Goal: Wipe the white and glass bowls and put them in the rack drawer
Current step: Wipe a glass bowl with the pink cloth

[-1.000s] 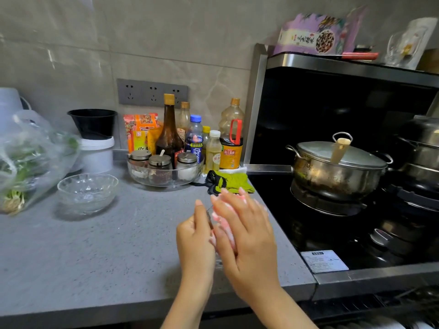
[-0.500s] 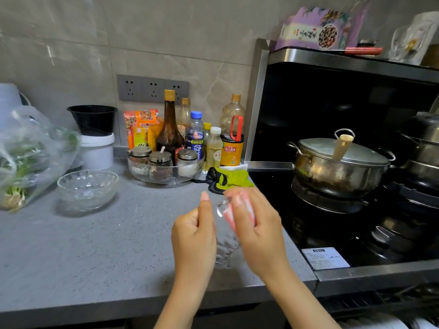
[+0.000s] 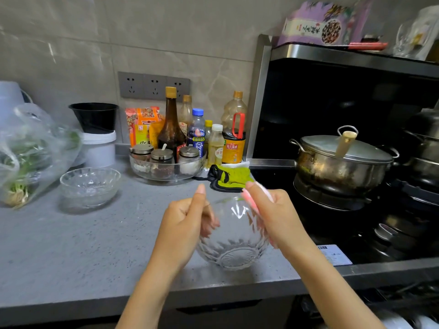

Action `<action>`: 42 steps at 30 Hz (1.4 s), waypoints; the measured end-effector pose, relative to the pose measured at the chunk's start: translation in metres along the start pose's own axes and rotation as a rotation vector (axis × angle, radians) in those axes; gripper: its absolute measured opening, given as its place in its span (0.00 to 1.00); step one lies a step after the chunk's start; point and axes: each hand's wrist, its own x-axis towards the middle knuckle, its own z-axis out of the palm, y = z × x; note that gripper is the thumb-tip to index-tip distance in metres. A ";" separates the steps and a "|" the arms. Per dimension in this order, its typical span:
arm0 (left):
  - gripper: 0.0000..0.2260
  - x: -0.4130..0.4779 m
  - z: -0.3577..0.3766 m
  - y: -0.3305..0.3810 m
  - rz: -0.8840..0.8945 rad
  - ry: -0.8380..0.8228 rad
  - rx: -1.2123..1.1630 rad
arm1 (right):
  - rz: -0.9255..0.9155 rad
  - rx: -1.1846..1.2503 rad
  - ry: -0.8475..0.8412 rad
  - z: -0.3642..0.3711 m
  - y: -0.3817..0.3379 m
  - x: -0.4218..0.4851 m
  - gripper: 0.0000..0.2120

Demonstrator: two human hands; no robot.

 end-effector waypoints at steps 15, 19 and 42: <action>0.25 -0.005 0.030 -0.016 -0.180 0.329 -0.140 | -0.631 -0.591 0.097 0.029 0.054 -0.025 0.23; 0.29 -0.014 0.043 -0.015 -0.148 0.215 -0.132 | -0.631 -0.618 0.181 0.022 0.042 -0.012 0.19; 0.38 -0.016 0.014 -0.022 -0.208 0.167 -0.316 | 0.074 0.073 0.007 0.005 0.021 -0.008 0.28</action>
